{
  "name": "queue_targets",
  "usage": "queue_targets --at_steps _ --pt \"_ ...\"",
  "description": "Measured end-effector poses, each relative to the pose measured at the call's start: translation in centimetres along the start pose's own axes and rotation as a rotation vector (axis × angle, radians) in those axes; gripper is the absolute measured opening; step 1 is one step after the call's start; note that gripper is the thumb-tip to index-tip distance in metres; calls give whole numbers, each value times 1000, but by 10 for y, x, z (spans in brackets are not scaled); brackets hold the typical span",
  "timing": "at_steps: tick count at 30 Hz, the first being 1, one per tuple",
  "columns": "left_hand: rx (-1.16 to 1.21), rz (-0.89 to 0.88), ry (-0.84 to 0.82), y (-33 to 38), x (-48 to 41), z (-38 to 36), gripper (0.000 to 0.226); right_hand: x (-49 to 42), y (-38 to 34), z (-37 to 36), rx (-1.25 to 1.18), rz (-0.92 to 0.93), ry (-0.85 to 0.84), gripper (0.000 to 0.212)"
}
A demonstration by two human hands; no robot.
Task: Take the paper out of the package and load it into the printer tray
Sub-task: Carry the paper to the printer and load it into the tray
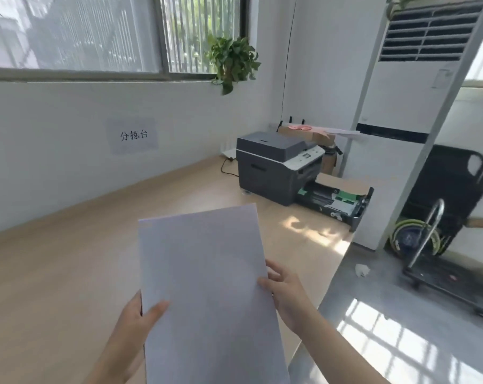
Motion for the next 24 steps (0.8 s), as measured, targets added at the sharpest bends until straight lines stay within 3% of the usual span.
queue_targets --at_steps 4,7,8,9,12,13,19,24 --pt "24 -54 -116 22 -51 -86 26 -43 -50 78 12 -2 60 59" --pt "17 -92 -193 37 -90 -139 73 -76 -84 124 57 7 84 60" --pt "15 -93 -192 39 -106 -154 80 -88 -94 138 77 10 93 62" --pt "19 -95 -183 41 -121 -166 76 -100 -105 150 101 13 100 63" --pt "55 -96 -141 47 -174 -201 29 -146 -133 183 168 29 113 56" --pt "45 -102 -128 47 -193 -211 23 -163 -142 194 180 37 119 51" --pt "0 -143 -51 62 -295 -274 24 -261 -203 247 268 101 135 50" --pt "-34 -130 129 61 -357 -294 19 -343 -224 275 390 125 58 31"
Point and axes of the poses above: each hand's wrist, its own x-axis away from the middle knuckle, its own z-axis out of the back of the hand, y = z × x, the point moved 9 cm from there along -x, towards the middle knuckle, and after that the axes turned 11 degrees about -x, right-handed, at the moved point
